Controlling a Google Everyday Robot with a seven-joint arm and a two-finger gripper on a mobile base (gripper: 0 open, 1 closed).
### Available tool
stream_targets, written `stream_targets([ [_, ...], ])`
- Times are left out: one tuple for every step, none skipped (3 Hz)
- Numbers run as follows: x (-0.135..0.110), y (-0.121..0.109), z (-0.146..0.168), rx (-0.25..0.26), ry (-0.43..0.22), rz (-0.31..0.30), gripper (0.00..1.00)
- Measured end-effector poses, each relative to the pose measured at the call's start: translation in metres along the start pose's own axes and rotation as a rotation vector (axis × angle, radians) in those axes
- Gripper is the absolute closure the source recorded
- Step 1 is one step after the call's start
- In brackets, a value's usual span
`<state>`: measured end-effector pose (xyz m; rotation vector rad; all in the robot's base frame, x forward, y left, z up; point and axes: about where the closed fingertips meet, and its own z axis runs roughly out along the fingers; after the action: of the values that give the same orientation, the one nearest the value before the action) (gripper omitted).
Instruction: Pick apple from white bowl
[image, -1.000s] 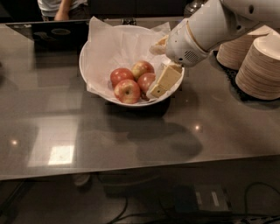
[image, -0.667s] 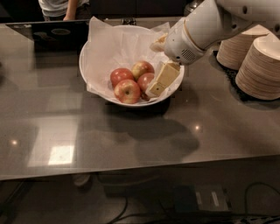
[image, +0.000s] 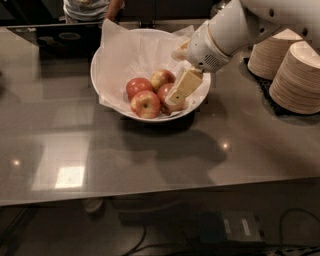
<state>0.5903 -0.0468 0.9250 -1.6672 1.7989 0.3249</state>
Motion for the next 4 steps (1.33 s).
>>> stream_targets([
  [0.003, 0.001, 0.001, -0.007, 0.0, 0.019, 0.22],
  [0.01, 0.008, 0.004, -0.022, 0.009, 0.049, 0.21],
  [0.016, 0.012, 0.009, -0.029, 0.021, 0.071, 0.23],
  [0.022, 0.012, 0.015, -0.026, 0.039, 0.086, 0.26],
])
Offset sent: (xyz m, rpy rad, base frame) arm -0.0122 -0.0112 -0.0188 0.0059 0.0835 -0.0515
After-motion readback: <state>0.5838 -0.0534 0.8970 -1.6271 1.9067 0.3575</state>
